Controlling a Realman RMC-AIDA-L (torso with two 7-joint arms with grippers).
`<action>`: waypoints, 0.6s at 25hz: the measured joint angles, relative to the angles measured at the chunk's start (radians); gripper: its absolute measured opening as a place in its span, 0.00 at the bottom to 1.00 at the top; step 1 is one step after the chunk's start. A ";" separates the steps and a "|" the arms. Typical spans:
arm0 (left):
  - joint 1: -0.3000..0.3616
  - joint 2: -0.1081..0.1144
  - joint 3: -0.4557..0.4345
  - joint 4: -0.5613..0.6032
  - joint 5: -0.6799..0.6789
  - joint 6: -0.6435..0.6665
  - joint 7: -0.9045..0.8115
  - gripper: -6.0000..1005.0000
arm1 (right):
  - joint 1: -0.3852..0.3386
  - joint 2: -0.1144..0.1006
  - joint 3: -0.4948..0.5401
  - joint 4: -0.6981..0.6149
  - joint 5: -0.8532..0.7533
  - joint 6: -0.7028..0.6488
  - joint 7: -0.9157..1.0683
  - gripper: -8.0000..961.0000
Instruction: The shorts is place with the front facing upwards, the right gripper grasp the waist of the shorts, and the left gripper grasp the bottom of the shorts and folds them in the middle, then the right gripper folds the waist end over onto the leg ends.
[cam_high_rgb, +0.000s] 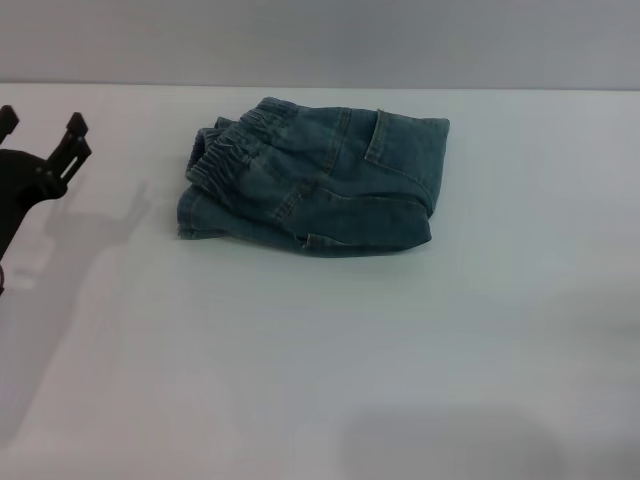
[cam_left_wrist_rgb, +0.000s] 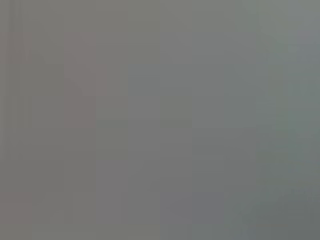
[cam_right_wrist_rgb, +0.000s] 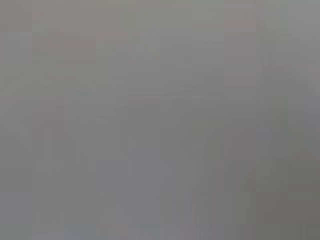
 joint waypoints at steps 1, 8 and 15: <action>0.002 0.000 0.000 0.000 -0.004 -0.003 0.000 0.84 | -0.001 0.001 -0.001 -0.003 0.000 -0.002 0.000 0.16; 0.007 0.000 -0.001 0.011 -0.017 -0.029 0.000 0.84 | 0.008 0.003 -0.013 -0.012 0.003 -0.004 0.001 0.45; 0.006 0.001 -0.002 0.021 -0.017 -0.036 0.000 0.84 | 0.028 0.003 -0.017 -0.021 0.004 0.003 0.003 0.66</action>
